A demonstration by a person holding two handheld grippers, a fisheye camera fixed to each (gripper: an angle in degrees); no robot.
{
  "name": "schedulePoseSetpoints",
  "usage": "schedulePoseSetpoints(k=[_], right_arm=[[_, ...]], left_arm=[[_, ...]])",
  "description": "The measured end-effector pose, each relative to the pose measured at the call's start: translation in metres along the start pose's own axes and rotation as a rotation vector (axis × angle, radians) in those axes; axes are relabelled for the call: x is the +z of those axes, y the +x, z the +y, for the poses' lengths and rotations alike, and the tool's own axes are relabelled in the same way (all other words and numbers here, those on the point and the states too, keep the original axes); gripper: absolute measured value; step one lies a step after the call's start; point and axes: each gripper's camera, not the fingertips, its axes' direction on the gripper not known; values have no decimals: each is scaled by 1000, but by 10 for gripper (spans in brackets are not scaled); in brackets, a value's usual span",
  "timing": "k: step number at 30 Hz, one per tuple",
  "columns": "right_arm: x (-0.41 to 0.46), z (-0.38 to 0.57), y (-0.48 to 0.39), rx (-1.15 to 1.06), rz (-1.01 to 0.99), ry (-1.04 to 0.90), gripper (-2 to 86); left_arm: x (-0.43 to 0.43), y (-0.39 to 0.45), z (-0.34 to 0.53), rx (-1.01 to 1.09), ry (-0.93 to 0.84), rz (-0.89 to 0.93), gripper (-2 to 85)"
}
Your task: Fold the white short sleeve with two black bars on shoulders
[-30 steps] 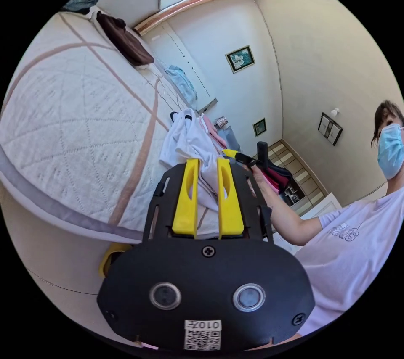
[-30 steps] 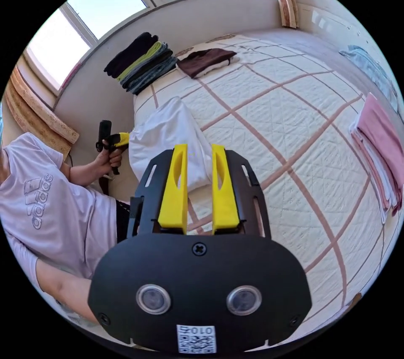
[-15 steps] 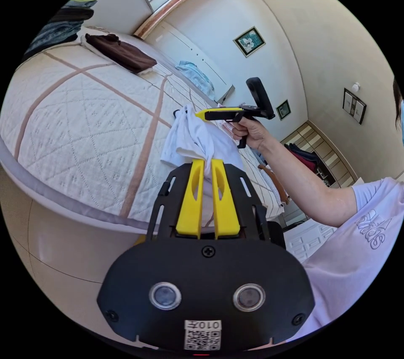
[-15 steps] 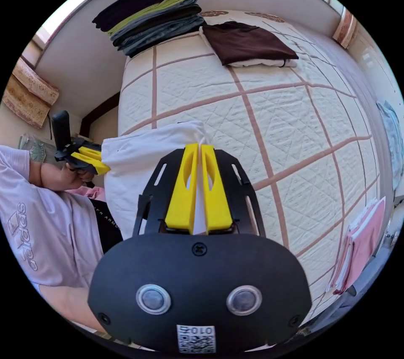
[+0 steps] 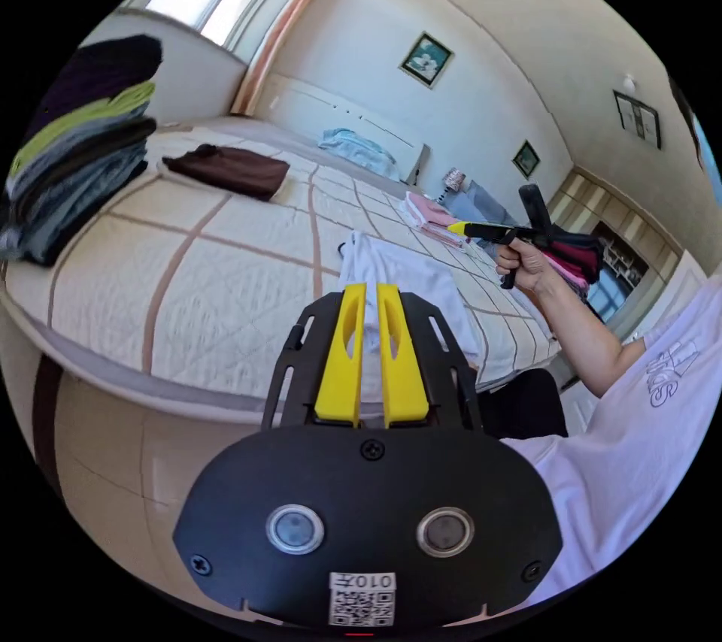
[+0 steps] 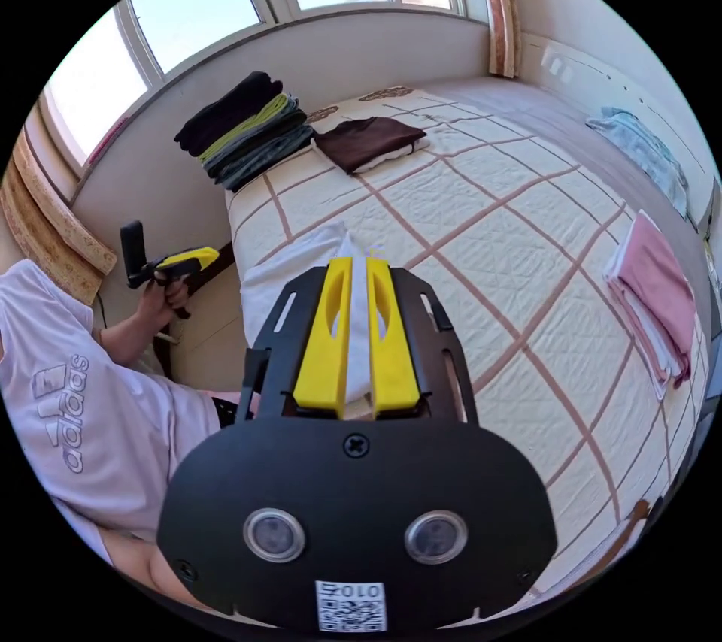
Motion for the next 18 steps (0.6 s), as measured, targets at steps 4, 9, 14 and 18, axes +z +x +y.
schedulePoseSetpoints(k=[4, 9, 14, 18], right_arm=[[22, 56, -14, 39, -39, -27, 55], [50, 94, 15, 167, 19, -158, 60], [-2, 129, 10, 134, -4, -59, 67], [2, 171, 16, 237, -130, -179, 73]], left_arm=[[62, 47, -24, 278, -194, -7, 33], [102, 34, -9, 248, -298, -49, 37], [61, 57, -5, 338, -180, -111, 39], [37, 70, 3, 302, -168, -9, 42]])
